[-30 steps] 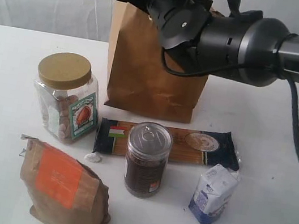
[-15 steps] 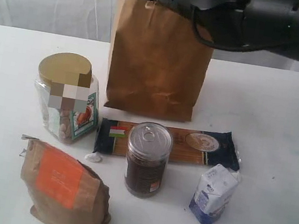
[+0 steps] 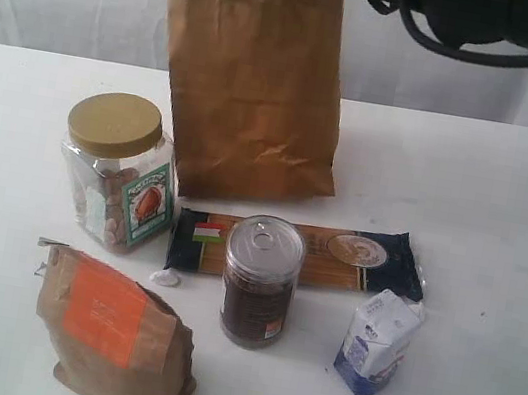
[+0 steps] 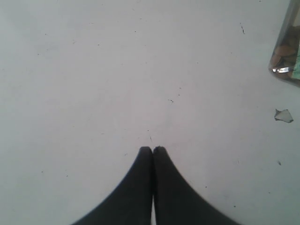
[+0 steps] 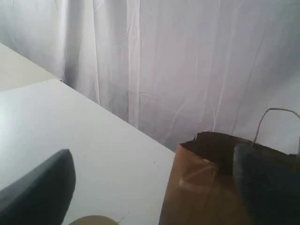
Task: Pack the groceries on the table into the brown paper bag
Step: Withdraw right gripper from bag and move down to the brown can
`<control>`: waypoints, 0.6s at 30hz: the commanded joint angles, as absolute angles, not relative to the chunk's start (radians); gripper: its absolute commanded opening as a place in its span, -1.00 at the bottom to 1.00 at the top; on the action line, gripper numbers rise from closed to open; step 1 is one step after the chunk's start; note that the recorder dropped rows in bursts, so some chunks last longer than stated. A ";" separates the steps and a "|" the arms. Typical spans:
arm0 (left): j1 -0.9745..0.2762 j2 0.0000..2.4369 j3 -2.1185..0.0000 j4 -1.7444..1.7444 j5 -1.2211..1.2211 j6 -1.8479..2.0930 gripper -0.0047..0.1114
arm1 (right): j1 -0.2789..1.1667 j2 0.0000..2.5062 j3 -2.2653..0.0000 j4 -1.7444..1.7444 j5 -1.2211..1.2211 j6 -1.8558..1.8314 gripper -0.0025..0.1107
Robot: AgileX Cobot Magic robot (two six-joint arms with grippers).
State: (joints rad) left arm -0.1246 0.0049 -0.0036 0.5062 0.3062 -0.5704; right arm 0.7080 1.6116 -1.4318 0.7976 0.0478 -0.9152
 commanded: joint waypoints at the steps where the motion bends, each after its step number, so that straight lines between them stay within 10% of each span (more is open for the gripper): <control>1: -0.131 0.000 0.000 0.514 0.307 -0.574 -0.92 | 0.706 1.597 -1.421 0.777 0.080 -0.924 0.53; 8: -0.131 0.000 0.000 0.514 0.307 -0.574 -0.92 | 0.705 1.566 -1.418 0.635 0.216 -0.915 0.36; 14: -0.131 0.000 0.000 0.514 0.307 -0.574 -0.92 | 0.643 1.551 -1.418 0.136 0.627 -0.451 -0.90; 18: -0.131 0.000 0.000 0.514 0.307 -0.574 -0.92 | 0.629 1.551 -1.418 0.054 0.937 -0.334 -0.95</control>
State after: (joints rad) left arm -0.1246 0.0049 -0.0036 0.5062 0.3062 -0.5704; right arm 0.6386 1.5615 -1.4232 0.0933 0.7861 -0.3898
